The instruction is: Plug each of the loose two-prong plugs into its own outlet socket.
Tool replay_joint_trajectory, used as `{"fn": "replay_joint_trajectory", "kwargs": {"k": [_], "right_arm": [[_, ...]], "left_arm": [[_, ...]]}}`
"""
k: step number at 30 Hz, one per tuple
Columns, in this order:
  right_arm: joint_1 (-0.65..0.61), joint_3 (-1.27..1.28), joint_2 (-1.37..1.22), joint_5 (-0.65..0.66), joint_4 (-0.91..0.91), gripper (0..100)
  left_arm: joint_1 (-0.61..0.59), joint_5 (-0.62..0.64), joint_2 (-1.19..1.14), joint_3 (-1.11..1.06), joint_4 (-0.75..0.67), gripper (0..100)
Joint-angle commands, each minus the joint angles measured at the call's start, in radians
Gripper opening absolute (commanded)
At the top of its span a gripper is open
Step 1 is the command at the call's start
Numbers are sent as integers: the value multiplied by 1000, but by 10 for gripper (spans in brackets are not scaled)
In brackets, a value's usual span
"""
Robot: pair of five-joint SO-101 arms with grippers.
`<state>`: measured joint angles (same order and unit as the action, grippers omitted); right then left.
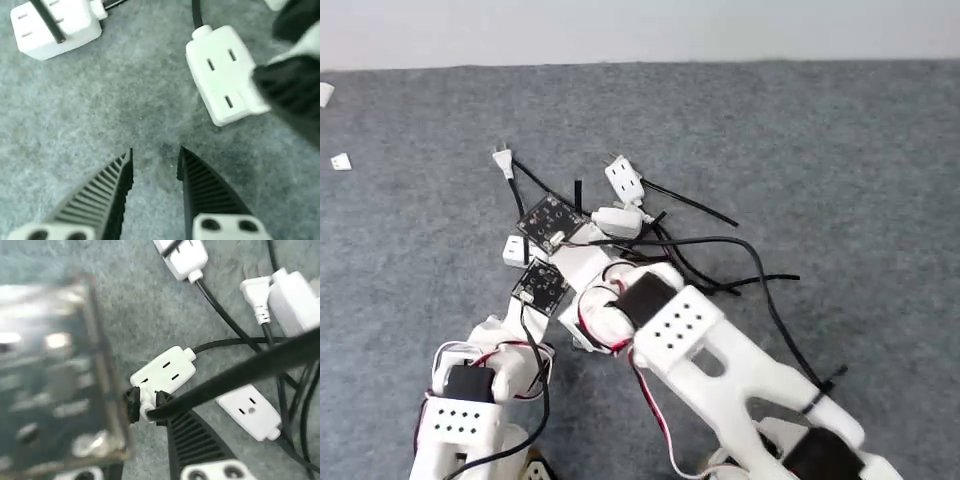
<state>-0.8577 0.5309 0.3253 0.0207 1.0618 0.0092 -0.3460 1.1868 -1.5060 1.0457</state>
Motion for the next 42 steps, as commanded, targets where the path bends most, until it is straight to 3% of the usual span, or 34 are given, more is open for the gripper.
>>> {"fn": "replay_joint_trajectory", "kwargs": {"k": [1, 8, 18, 42], "right_arm": [[2, -11, -10, -14, -53, 9], [91, -9, -13, -15, -79, 9], [94, 68, -21, -17, -193, 9], [94, 141, -22, -15, -294, 9]], "left_arm": [[-20, 17, 14, 12, -32, 135], [-114, 23, 14, 13, -118, 136], [-190, 158, 14, 41, -130, 211], [-193, 155, 8, 50, -129, 169]]}}
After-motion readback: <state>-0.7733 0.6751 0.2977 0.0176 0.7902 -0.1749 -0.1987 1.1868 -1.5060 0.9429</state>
